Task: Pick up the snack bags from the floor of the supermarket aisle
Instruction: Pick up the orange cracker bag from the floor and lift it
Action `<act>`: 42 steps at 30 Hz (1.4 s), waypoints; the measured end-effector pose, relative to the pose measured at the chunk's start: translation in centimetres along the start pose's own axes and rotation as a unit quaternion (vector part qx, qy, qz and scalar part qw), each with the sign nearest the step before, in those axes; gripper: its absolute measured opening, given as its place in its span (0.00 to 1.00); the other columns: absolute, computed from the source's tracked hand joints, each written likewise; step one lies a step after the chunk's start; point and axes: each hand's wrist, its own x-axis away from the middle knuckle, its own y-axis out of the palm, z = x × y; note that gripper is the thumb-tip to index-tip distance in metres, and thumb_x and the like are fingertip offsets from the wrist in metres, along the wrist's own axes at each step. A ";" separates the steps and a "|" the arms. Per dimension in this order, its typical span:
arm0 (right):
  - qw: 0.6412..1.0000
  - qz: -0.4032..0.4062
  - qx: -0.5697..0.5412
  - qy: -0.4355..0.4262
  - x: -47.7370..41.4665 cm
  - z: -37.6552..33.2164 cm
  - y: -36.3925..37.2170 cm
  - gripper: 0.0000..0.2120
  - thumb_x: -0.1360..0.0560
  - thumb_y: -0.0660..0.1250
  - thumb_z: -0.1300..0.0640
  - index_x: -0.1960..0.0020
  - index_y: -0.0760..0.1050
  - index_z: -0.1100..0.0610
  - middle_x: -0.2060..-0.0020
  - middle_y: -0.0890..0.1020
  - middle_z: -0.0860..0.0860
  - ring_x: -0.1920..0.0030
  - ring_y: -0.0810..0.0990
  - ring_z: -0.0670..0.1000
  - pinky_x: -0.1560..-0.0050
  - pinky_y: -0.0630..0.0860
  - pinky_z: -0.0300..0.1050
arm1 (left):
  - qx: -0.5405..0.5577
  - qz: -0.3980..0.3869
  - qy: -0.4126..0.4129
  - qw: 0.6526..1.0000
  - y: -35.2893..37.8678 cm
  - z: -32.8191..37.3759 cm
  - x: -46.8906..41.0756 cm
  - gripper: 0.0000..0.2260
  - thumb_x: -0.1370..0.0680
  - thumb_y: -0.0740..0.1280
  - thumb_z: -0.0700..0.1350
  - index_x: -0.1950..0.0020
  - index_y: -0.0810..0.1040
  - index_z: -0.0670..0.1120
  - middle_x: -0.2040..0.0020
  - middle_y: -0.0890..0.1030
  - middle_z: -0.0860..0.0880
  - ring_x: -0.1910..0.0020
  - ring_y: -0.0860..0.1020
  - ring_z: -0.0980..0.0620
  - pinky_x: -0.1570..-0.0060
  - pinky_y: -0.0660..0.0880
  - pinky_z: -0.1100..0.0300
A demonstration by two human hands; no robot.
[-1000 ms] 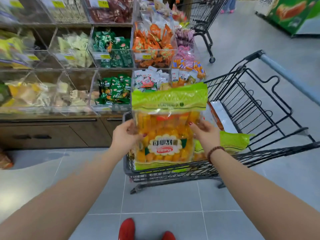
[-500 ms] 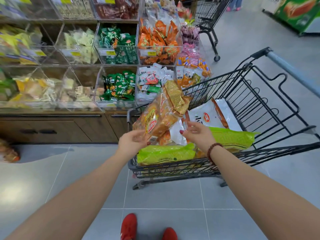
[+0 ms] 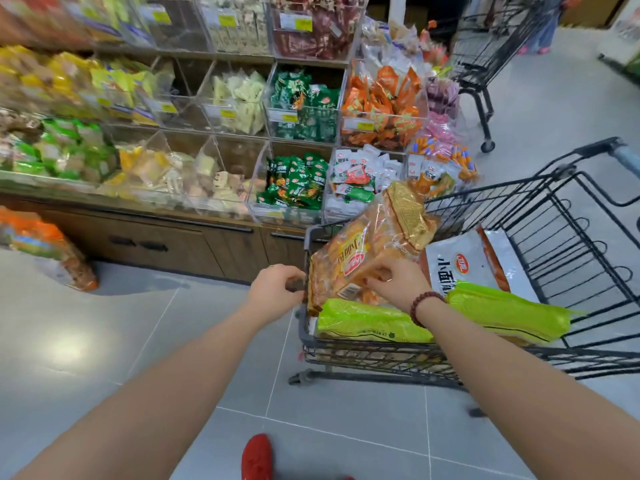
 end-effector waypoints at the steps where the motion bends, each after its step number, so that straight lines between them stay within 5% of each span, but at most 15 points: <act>1: 1.000 -0.003 0.011 -0.022 -0.4 -1.7 0.1 0.14 0.26 0.68 0.55 0.41 0.77 0.55 0.45 0.81 0.52 0.46 0.79 0.51 0.48 0.76 0.43 | -0.014 0.014 -0.004 1.000 -1.7 -0.7 0.0 0.16 0.27 0.71 0.43 0.40 0.80 0.47 0.43 0.81 0.47 0.44 0.78 0.49 0.42 0.74 0.55; 6: 0.986 -0.019 0.084 -0.144 -3.8 -11.4 2.0 0.18 0.26 0.67 0.50 0.38 0.76 0.53 0.40 0.78 0.50 0.38 0.76 0.52 0.39 0.74 0.49 | -0.066 0.089 -0.027 0.993 -11.3 -5.9 1.4 0.19 0.26 0.70 0.48 0.35 0.75 0.50 0.39 0.77 0.51 0.38 0.74 0.51 0.40 0.73 0.55; 18: 0.898 -0.030 0.211 -0.384 -9.5 -41.3 13.8 0.28 0.26 0.64 0.41 0.31 0.68 0.52 0.35 0.74 0.52 0.35 0.71 0.55 0.37 0.71 0.50 | -0.155 0.246 -0.141 0.946 -33.1 -23.3 10.5 0.22 0.27 0.70 0.51 0.34 0.75 0.48 0.39 0.77 0.48 0.37 0.72 0.47 0.38 0.70 0.54; 25: 0.858 -0.051 0.204 -0.469 -10.8 -55.0 21.9 0.28 0.27 0.65 0.42 0.30 0.68 0.51 0.33 0.72 0.51 0.32 0.68 0.55 0.33 0.67 0.50 | -0.180 0.323 -0.233 0.899 -41.0 -32.7 15.0 0.22 0.28 0.71 0.54 0.35 0.76 0.50 0.38 0.77 0.49 0.37 0.72 0.48 0.44 0.69 0.58; 31: 0.813 -0.063 0.214 -0.538 -14.1 -65.7 28.2 0.24 0.28 0.64 0.41 0.35 0.72 0.50 0.37 0.75 0.50 0.35 0.71 0.55 0.37 0.69 0.50 | -0.179 0.343 -0.309 0.869 -46.4 -40.8 15.5 0.28 0.27 0.69 0.57 0.29 0.69 0.51 0.31 0.71 0.50 0.30 0.66 0.50 0.35 0.67 0.56; 42: 0.748 -0.126 0.199 -0.621 -27.7 -86.9 38.2 0.32 0.28 0.64 0.38 0.29 0.65 0.51 0.33 0.71 0.50 0.33 0.68 0.53 0.34 0.68 0.49 | -0.199 0.373 -0.424 0.801 -60.2 -53.7 10.5 0.31 0.25 0.67 0.58 0.26 0.63 0.50 0.27 0.66 0.49 0.28 0.64 0.49 0.33 0.64 0.56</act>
